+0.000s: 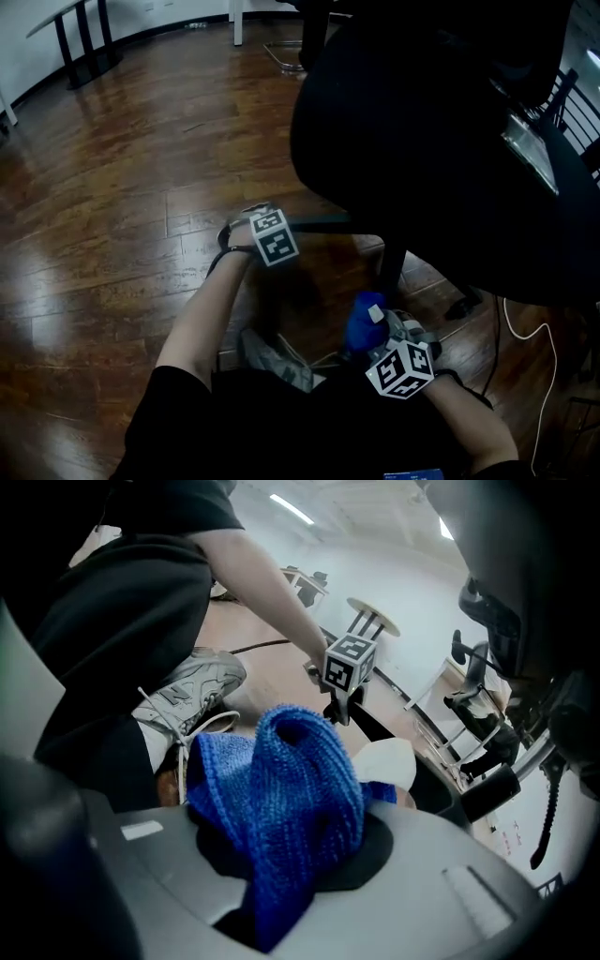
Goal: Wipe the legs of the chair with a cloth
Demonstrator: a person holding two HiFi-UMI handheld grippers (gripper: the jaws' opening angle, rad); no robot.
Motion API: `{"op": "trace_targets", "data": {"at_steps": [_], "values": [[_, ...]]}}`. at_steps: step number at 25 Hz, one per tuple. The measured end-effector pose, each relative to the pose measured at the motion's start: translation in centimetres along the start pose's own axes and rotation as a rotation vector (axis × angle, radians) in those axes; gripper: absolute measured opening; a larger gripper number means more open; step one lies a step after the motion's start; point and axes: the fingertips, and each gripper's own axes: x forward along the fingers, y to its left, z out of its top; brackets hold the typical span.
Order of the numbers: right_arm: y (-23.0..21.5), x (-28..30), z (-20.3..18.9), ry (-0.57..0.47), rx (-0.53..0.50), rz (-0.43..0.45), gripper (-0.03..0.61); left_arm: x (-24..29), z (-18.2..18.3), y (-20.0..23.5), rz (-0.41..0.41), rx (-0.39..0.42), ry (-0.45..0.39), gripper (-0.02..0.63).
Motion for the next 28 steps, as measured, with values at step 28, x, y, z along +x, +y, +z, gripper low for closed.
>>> {"op": "trace_targets", "data": {"at_steps": [28], "values": [[-9.0,-5.4,-11.5,-0.239,0.385,-0.029,0.083,-0.5,3.8,-10.5,-0.083,-0.007,0.18,0.094]]}}
